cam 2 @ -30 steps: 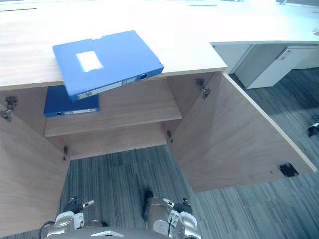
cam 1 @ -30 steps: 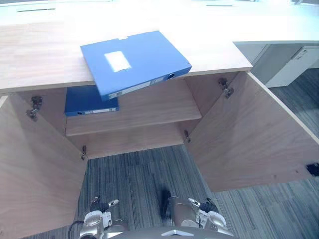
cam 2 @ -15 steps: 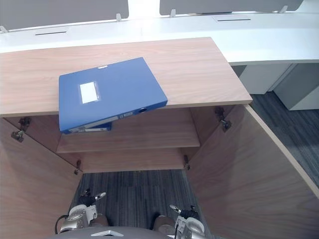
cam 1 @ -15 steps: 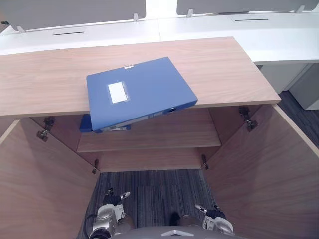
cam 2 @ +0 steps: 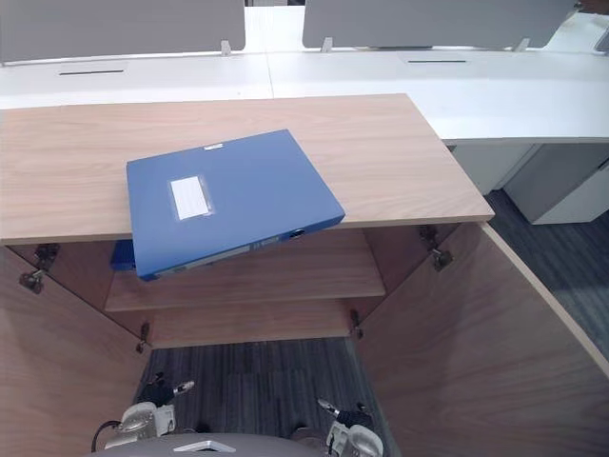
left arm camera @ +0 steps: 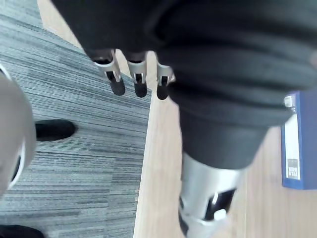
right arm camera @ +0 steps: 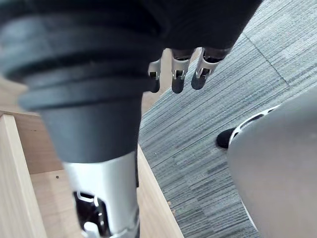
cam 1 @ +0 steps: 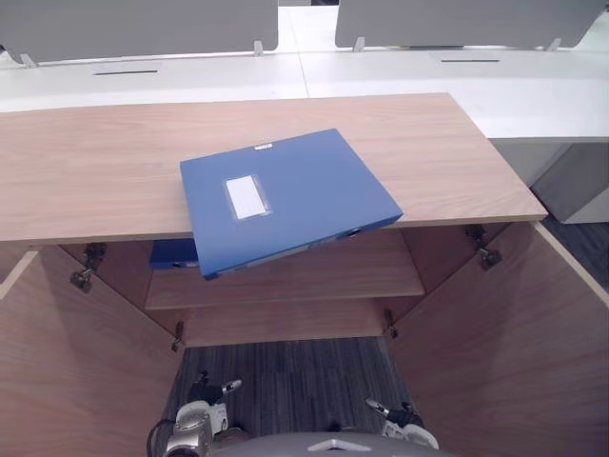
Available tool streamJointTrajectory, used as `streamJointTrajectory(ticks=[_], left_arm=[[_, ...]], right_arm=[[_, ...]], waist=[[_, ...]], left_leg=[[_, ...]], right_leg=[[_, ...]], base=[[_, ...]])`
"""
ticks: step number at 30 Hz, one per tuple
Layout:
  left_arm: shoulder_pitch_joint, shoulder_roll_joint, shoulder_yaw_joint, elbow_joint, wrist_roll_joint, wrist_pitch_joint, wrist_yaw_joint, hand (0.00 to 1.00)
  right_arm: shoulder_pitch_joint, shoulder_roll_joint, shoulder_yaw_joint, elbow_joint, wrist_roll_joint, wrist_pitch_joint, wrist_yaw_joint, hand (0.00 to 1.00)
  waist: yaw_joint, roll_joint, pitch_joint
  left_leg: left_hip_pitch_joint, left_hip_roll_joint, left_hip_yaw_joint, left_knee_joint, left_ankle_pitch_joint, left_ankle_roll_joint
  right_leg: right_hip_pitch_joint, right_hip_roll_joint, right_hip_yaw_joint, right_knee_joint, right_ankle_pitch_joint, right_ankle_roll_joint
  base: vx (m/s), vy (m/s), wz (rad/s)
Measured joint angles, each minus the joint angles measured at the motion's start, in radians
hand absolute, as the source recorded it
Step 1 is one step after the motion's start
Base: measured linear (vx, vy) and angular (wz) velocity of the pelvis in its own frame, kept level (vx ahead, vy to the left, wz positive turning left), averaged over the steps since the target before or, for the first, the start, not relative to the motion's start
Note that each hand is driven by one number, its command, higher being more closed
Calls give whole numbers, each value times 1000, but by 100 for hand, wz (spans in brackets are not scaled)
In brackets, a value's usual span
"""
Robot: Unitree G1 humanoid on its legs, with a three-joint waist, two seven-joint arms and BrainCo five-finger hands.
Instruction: Walk over to the cabinet, pick up the folder, carry it to the office cabinet, place the folder inside the office cabinet, then close the office cabinet door
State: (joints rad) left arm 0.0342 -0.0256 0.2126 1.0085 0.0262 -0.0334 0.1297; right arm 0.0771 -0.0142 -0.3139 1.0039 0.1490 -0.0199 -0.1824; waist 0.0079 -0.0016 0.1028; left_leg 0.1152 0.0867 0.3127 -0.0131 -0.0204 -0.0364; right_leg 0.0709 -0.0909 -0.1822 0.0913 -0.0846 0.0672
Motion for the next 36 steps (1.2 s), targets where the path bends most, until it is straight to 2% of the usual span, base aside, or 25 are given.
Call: streamJointTrajectory(ticks=[3, 6, 9, 13, 15, 21, 23, 26, 32, 36], left_arm=[[10, 12, -40, -4, -2, -2, 18, 0], [41, 15, -77, -82, -3, -9, 42, 0], [140, 20, -106, -319, -4, -12, 70, 0], [208, 44, -108, -569, -3, -32, 104, 0], [237, 63, -106, -729, 1, -49, 130, 0], [256, 97, -106, -1037, 82, -76, 172, 0], [253, 127, -111, -1141, 137, -100, 181, 0], [245, 175, -143, -1242, 183, -119, 196, 0], [212, 262, -238, -1338, 278, -148, 196, 0], [209, 283, -274, -1410, 320, -164, 195, 0]], right_arm=[[-9, -9, -4, 17, 0, -1, -2, 0], [-13, -12, 0, 24, 0, -5, -5, 0], [-2, -12, 42, 2, 0, -5, -16, 0], [21, -12, 78, -40, 0, -8, -21, 0], [37, -12, 89, -58, 0, -24, -23, 0], [57, -13, 120, -86, -1, -26, -22, 0], [57, -15, 135, -85, -1, -26, -22, 0], [57, -16, 137, -84, -2, -26, -18, 0], [51, -34, 148, -71, -35, -26, -15, 0], [34, -37, 146, -33, -38, -27, -13, 0]], waist=[[-1, 5, -3], [-1, -3, 1], [6, -11, 4], [10, -8, 4], [19, -3, 2], [24, 5, -7], [24, 8, -9], [23, 10, -12], [15, 17, -31], [3, 15, -42]], left_leg=[[11, -1, -30, -33, 20, 4], [11, -6, -59, -56, 44, 7], [9, -11, -75, -64, 55, 10], [8, -15, -94, -70, 56, 6], [10, -15, -94, -70, 57, 7], [36, -15, -95, -70, 54, 8], [45, -12, -95, -68, 51, 6], [49, -10, -95, -66, 50, 5], [54, -11, -96, -72, 50, 5], [56, -10, -91, -72, 49, 4]], right_leg=[[6, 8, -10, -9, 10, -2], [13, 8, -24, -26, 24, -4], [13, 7, -24, -37, 24, -7], [16, 5, -23, -33, 15, 2], [19, 4, -23, -31, 15, 3], [48, 4, -26, -31, 17, 4], [59, 7, -26, -33, 17, 3], [66, 10, -27, -38, 18, 2], [68, 12, -25, -41, 21, -3], [67, 12, -12, -42, 24, -3]], base=[[-70, -27, 10], [-102, -13, 19], [-99, 5, 12], [-51, 3, 10], [0, 0, 0], [25, -1, 1], [45, -8, 0], [12, -3, 0], [-9, -1, -1], [-27, 1, -6]])
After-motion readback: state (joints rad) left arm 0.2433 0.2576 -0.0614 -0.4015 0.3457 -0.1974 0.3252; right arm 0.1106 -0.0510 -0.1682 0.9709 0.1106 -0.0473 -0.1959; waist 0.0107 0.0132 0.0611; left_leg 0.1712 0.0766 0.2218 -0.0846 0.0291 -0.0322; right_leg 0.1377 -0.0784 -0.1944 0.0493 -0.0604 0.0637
